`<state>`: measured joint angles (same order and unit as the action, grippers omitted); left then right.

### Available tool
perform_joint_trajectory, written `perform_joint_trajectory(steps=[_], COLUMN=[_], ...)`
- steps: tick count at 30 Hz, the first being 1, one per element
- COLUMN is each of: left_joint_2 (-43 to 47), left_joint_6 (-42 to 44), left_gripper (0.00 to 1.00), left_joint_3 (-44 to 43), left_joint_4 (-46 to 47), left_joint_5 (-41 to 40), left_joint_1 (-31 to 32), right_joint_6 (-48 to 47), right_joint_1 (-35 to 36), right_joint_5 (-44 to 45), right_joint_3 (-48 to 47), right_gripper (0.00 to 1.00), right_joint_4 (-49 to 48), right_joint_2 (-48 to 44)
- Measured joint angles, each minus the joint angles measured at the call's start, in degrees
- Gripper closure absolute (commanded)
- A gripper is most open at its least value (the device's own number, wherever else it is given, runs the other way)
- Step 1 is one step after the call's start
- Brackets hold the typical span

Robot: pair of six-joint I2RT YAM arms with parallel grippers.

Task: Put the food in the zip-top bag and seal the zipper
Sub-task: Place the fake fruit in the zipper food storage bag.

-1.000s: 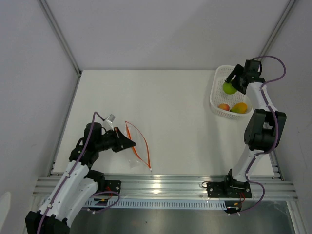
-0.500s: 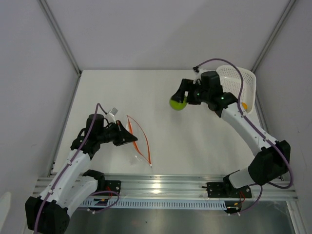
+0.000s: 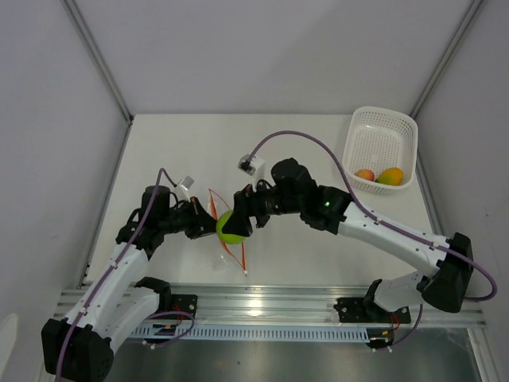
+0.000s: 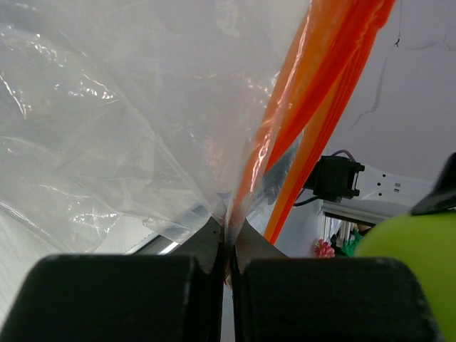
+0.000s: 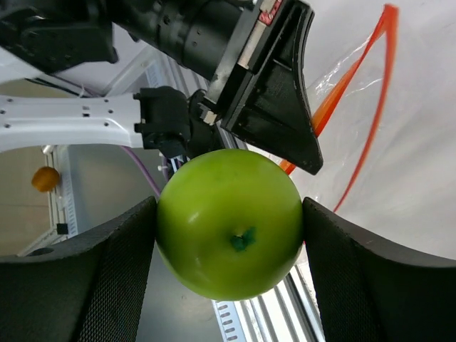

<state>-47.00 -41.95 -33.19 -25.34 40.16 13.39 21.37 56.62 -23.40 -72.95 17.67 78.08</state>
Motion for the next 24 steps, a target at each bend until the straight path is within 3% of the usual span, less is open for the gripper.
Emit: perform_joint_trajectory(steps=[11, 24], left_joint_2=[3.04, 5.18], left_joint_6=[0.44, 0.44], left_gripper=[0.99, 0.99], left_joint_3=[0.33, 1.55], left_joint_4=[-0.92, -2.82], left_joint_5=[0.07, -1.95], left_joint_1=[-0.11, -0.33], right_joint_6=[1.22, 2.89], right_joint_1=[2.69, 4.83], right_joint_5=[3.02, 18.27], right_joint_3=[2.21, 5.55], right_gripper=[1.0, 1.0], right_joint_4=[-2.91, -1.57], right_joint_2=[7.89, 7.89])
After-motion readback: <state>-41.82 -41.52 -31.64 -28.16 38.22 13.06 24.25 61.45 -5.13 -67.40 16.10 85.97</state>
